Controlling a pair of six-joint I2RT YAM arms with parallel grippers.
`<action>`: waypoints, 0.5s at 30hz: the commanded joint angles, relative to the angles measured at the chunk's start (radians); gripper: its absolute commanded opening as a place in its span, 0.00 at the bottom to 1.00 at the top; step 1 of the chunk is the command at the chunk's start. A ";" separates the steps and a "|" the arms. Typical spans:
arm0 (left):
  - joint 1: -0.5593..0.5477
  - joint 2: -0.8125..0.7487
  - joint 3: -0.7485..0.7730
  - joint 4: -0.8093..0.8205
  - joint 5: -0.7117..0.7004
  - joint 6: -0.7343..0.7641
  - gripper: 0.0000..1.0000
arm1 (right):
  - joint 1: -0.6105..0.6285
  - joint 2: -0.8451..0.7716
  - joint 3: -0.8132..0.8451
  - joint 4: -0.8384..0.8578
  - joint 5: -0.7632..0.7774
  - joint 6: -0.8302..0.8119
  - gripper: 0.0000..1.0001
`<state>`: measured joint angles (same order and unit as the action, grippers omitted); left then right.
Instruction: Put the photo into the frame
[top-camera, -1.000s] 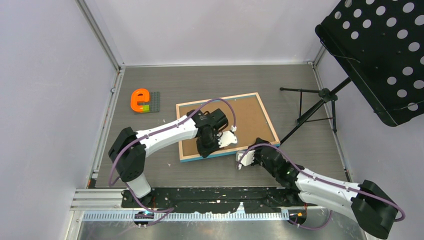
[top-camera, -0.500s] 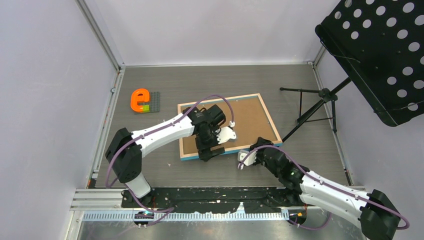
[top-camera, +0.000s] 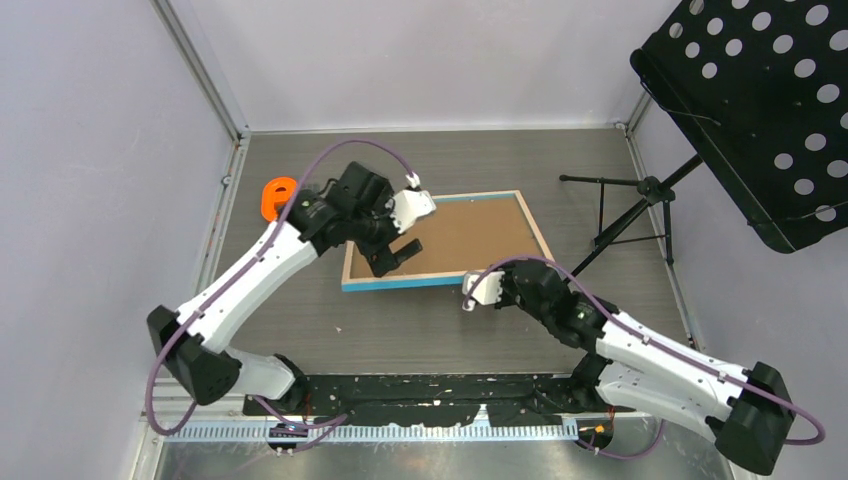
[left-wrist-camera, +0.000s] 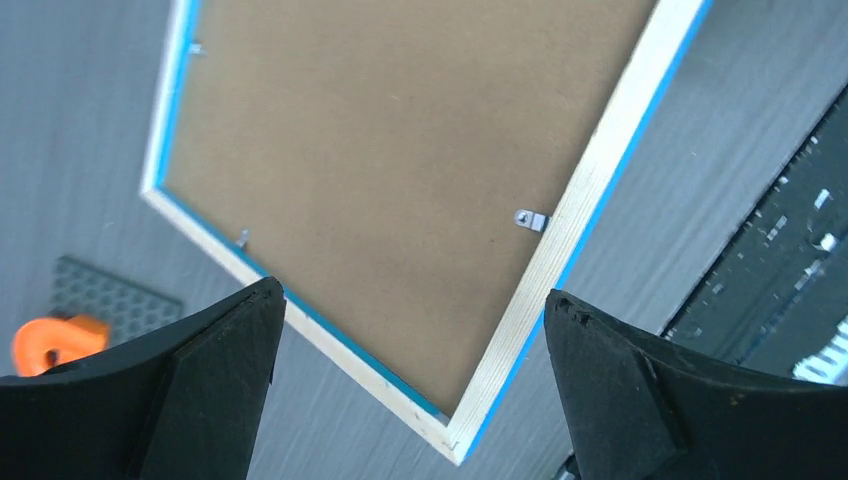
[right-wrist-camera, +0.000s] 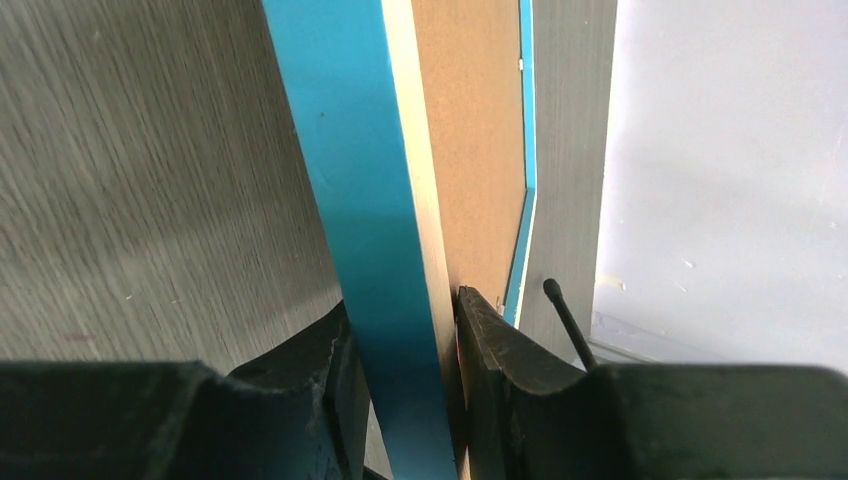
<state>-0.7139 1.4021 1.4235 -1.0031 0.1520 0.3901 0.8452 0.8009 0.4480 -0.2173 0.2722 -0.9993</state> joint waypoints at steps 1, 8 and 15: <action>0.057 -0.088 0.035 0.073 -0.066 -0.015 1.00 | 0.004 0.076 0.226 -0.056 -0.106 0.210 0.06; 0.194 -0.175 0.037 0.108 -0.067 -0.041 1.00 | 0.003 0.197 0.512 -0.245 -0.160 0.279 0.06; 0.304 -0.266 0.022 0.133 -0.060 -0.074 1.00 | 0.002 0.323 0.726 -0.382 -0.162 0.315 0.06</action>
<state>-0.4469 1.2011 1.4303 -0.9264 0.0940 0.3462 0.8452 1.0927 1.0416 -0.5652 0.1387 -0.7807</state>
